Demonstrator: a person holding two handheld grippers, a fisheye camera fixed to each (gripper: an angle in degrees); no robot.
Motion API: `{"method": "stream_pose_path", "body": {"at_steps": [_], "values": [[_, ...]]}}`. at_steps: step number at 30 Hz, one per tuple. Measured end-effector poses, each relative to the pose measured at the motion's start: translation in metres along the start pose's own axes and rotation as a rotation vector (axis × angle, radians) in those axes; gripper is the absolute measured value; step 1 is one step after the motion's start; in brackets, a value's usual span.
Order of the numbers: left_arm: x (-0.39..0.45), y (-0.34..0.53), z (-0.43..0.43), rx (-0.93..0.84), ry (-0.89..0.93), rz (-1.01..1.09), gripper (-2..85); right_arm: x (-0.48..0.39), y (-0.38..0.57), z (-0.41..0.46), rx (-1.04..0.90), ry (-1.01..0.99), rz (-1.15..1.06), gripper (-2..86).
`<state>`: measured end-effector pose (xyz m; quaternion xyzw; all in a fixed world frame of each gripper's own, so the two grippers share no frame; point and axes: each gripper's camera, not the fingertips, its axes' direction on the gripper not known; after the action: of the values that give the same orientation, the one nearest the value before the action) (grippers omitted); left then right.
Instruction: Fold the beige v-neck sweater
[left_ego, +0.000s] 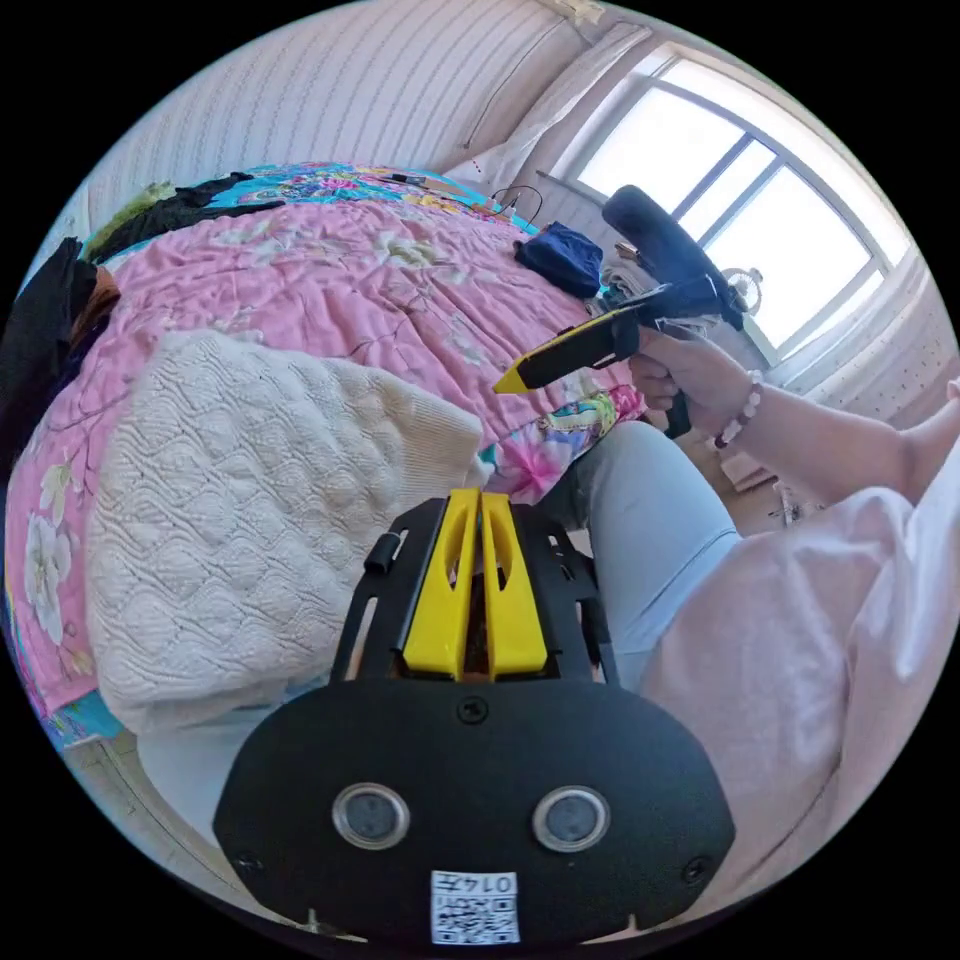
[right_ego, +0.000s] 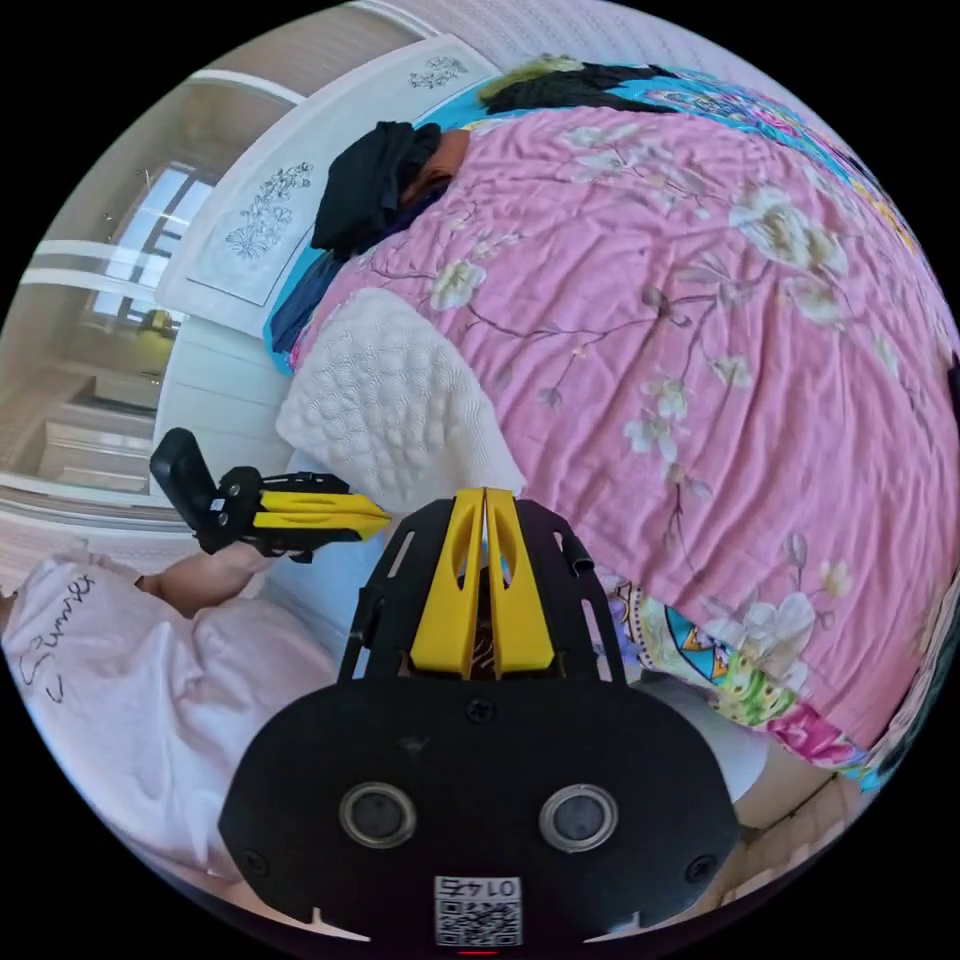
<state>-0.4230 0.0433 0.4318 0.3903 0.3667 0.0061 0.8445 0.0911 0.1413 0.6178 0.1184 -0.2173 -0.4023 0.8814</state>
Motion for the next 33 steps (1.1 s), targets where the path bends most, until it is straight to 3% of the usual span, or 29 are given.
{"method": "stream_pose_path", "body": {"at_steps": [2, 5, 7, 9, 11, 13, 16, 21, 23, 28, 31, 33], "values": [[0.006, 0.007, -0.021, 0.056, -0.046, -0.022, -0.5, -0.016, 0.008, -0.007, 0.012, 0.046, -0.077, 0.5], [-0.001, 0.02, -0.054, 0.081, -0.286, -0.136, 1.3, -0.061, 0.003, 0.0, -0.008, 0.111, -0.274, 2.1], [-0.017, 0.036, -0.071, 0.083, -0.492, -0.255, 5.0, -0.101, -0.005, 0.017, -0.041, 0.155, -0.432, 8.4], [-0.035, 0.046, -0.07, 0.062, -0.564, -0.345, 8.1, -0.127, -0.012, 0.033, -0.079, 0.167, -0.512, 13.0], [-0.057, 0.05, -0.062, 0.04, -0.537, -0.445, 11.0, -0.149, -0.017, 0.055, -0.15, 0.192, -0.584, 15.7], [-0.081, 0.046, -0.044, 0.019, -0.435, -0.535, 10.7, -0.162, -0.021, 0.092, -0.279, 0.353, -0.638, 15.7], [-0.098, 0.029, -0.021, -0.105, -0.328, -0.565, 7.5, -0.166, -0.014, 0.09, -0.243, 0.512, -0.699, 11.3], [-0.069, 0.012, -0.044, 0.036, -0.349, -0.47, 5.0, -0.157, -0.018, 0.02, -0.184, 0.327, -0.638, 3.5], [-0.05, -0.001, -0.066, 0.152, -0.337, -0.406, 4.7, -0.151, -0.018, -0.026, -0.085, 0.232, -0.61, 2.7], [0.019, -0.12, -0.101, 0.341, -0.337, 0.017, 4.3, -0.088, -0.004, -0.213, 0.339, -0.11, -0.358, 1.7], [0.058, -0.209, -0.075, 0.333, -0.251, 0.224, 4.8, -0.031, 0.023, -0.289, 0.475, -0.162, -0.16, 1.4], [0.072, -0.254, -0.041, 0.213, -0.201, 0.306, 5.6, 0.003, 0.042, -0.31, 0.47, -0.101, -0.04, 1.3]]}}
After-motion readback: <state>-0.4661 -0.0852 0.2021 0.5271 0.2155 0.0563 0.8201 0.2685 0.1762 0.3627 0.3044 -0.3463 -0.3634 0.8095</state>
